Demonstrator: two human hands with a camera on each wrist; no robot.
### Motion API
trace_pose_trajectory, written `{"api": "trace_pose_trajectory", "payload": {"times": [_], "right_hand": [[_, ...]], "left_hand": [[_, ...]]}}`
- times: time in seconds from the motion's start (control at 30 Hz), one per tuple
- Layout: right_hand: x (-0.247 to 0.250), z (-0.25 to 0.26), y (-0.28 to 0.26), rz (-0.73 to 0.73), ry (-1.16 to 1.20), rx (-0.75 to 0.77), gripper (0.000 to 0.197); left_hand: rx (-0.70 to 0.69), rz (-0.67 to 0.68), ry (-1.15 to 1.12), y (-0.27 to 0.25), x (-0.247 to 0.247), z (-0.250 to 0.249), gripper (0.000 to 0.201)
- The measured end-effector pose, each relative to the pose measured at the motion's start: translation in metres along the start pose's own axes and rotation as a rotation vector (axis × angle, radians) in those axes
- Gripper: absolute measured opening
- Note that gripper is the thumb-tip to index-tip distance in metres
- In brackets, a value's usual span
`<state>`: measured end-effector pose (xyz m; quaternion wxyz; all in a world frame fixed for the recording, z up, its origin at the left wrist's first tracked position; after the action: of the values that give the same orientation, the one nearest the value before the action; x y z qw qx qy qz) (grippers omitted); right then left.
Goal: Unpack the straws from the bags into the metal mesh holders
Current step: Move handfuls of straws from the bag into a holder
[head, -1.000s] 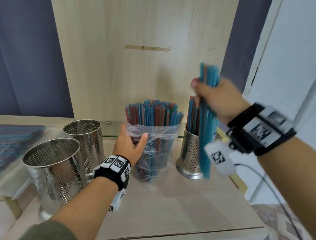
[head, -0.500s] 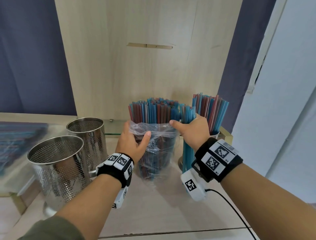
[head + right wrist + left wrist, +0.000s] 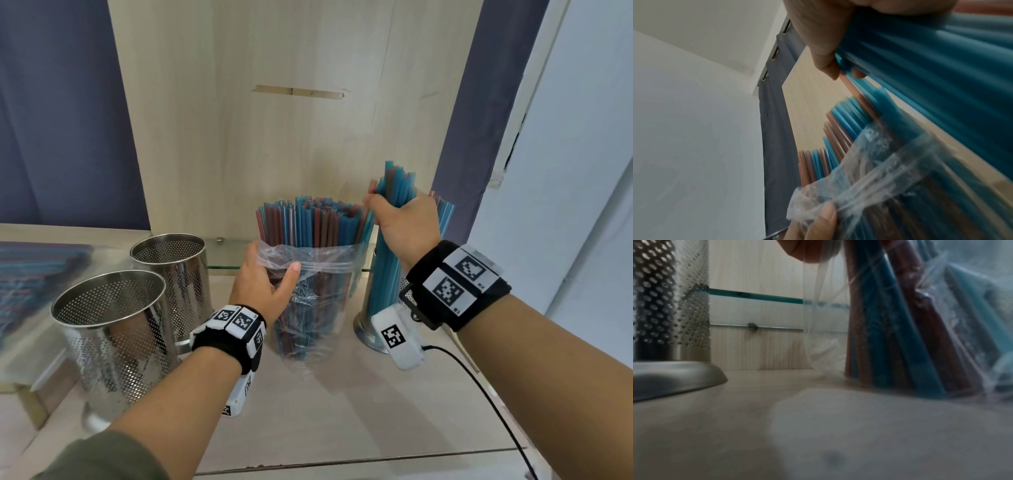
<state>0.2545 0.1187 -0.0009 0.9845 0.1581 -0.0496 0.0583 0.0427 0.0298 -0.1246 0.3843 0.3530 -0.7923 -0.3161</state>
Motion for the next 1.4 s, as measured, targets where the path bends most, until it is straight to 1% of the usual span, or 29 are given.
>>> {"api": "trace_pose_trajectory", "payload": {"times": [0.07, 0.17, 0.23, 0.37, 0.5, 0.63, 0.7, 0.8, 0.87, 0.93, 1.03, 1.2, 1.3, 1.4], "right_hand": [[0.006, 0.008, 0.005, -0.041, 0.021, 0.0, 0.019], [0.014, 0.023, 0.014, -0.074, 0.047, 0.013, 0.012], [0.017, 0.031, 0.02, -0.051, 0.146, 0.015, 0.007], [0.029, 0.048, 0.031, 0.016, 0.332, 0.04, 0.011], [0.05, 0.072, 0.034, 0.053, 0.472, 0.079, 0.014], [0.075, 0.088, 0.039, 0.047, 0.582, 0.086, 0.012], [0.088, 0.096, 0.042, 0.04, 0.586, 0.107, 0.011], [0.106, 0.104, 0.043, 0.016, 0.541, 0.158, 0.009], [0.111, 0.105, 0.043, 0.038, 0.498, 0.191, 0.01], [0.108, 0.101, 0.044, 0.073, 0.434, 0.199, 0.012], [0.096, 0.088, 0.047, 0.124, 0.336, 0.202, 0.013], [0.082, 0.067, 0.055, 0.144, 0.31, 0.181, 0.012], [0.069, 0.051, 0.056, 0.196, 0.272, 0.15, 0.013], [0.056, 0.034, 0.054, 0.231, 0.245, 0.113, 0.014]], "left_hand": [[-0.009, -0.004, 0.004, 0.0, 0.001, -0.002, 0.043], [-0.002, -0.005, -0.002, 0.0, 0.0, 0.0, 0.049], [-0.006, -0.005, 0.0, 0.0, 0.0, 0.0, 0.051], [-0.001, -0.01, -0.003, 0.0, -0.001, 0.002, 0.05], [0.01, -0.011, -0.024, 0.0, -0.002, 0.005, 0.055], [0.041, 0.006, -0.019, 0.0, -0.005, 0.011, 0.071], [0.046, 0.006, -0.017, 0.0, -0.005, 0.012, 0.073], [0.046, 0.004, -0.003, 0.0, -0.006, 0.01, 0.069], [0.05, 0.001, 0.006, 0.001, -0.006, 0.01, 0.071], [0.048, 0.002, 0.01, 0.001, -0.005, 0.011, 0.075], [0.044, 0.0, 0.013, 0.0, -0.005, 0.012, 0.075], [0.036, 0.006, 0.021, 0.001, -0.005, 0.01, 0.071], [0.031, 0.009, 0.023, 0.0, -0.006, 0.011, 0.072], [0.028, 0.011, 0.023, 0.0, -0.006, 0.011, 0.068]]}}
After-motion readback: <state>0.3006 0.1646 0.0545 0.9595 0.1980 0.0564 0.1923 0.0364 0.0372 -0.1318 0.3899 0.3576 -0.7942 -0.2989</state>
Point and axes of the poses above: each hand's wrist, its own y-axis towards the middle knuckle, its own x-axis out of the back of the hand, z = x × y, the point moved 6 cm from there along y, towards the middle knuckle, and after that the axes turned 15 degrees about -x, right-handed, at the moved point
